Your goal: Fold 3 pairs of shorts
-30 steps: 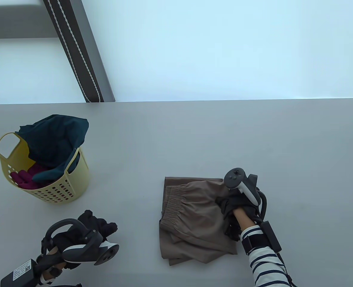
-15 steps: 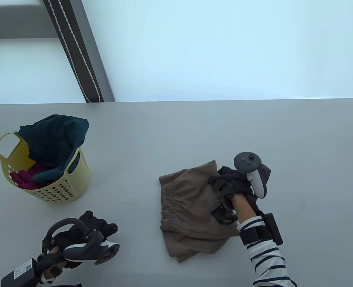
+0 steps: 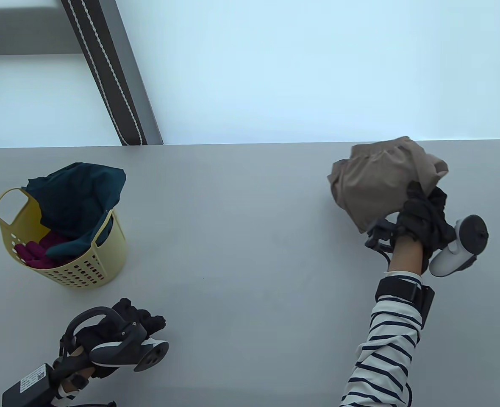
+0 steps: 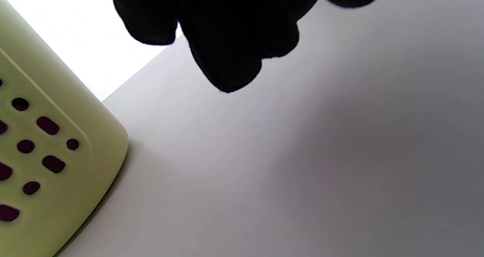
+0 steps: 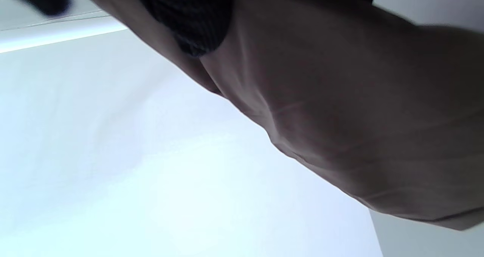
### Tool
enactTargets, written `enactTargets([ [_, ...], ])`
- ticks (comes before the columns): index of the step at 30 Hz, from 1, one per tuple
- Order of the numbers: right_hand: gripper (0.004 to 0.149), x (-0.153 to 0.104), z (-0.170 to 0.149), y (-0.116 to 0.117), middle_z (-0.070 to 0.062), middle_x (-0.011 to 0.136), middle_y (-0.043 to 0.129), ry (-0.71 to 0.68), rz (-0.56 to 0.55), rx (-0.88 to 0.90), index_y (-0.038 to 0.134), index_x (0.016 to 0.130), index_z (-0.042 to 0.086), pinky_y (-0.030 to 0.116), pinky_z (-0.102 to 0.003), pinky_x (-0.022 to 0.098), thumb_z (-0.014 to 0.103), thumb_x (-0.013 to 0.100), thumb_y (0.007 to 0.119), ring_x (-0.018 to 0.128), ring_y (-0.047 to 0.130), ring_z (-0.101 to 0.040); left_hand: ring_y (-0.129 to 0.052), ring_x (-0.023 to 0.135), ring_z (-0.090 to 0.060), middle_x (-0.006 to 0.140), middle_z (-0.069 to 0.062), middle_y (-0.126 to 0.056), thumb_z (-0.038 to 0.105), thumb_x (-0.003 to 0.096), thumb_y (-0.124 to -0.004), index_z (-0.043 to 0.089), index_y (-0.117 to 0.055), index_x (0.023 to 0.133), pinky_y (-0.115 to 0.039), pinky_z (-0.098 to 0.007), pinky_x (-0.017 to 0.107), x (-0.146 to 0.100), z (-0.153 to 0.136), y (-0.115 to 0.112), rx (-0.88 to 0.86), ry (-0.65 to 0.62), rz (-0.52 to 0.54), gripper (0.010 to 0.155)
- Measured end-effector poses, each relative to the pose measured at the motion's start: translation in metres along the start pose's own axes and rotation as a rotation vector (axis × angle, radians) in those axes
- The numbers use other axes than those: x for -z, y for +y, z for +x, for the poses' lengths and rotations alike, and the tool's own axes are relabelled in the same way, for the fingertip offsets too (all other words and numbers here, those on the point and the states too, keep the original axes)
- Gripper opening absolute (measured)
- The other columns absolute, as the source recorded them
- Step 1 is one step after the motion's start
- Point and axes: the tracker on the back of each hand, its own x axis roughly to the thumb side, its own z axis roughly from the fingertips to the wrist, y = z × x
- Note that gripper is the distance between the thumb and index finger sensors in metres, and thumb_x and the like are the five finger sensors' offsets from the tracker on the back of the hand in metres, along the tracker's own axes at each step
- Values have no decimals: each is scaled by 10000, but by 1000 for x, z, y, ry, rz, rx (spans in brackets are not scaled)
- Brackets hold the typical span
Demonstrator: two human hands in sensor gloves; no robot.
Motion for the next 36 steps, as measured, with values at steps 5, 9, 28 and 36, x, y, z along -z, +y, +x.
enactTargets([
  [5, 911, 1, -58, -58, -442, 930, 64, 244, -159, -491, -28, 967, -46, 229, -699, 480, 529, 545, 539, 765, 109, -686, -1006, 755, -96, 879, 114, -844, 483, 441, -619, 315, -538, 981, -763, -465, 705, 1, 0, 1, 4, 2, -10, 571],
  [9, 931, -5, -76, -79, -464, 868, -64, 311, -192, -407, -171, 900, -32, 168, -704, 444, 562, 554, 457, 717, 7, -689, -1005, 758, -98, 881, 112, -843, 483, 441, -618, 313, -537, 982, -763, -466, 705, 2, -1, 0, 4, 6, -18, 573],
  [28, 866, -155, 79, 43, -321, 1005, -36, -1044, 101, -1074, -45, 1011, 100, 247, -657, 668, 580, 535, 496, 934, 82, -592, -1003, 763, -97, 886, 112, -839, 484, 441, -617, 313, -532, 984, -762, -466, 706, 0, -8, 2, 22, 53, -6, 575],
  [36, 356, -209, -16, 68, -57, 596, 948, -1291, 412, -1640, 838, 579, 203, 776, -517, 494, 499, 464, 676, 562, 994, -324, -1001, 764, -96, 888, 111, -836, 484, 440, -618, 313, -529, 985, -760, -465, 708, 0, -9, 2, 28, 53, -12, 578],
])
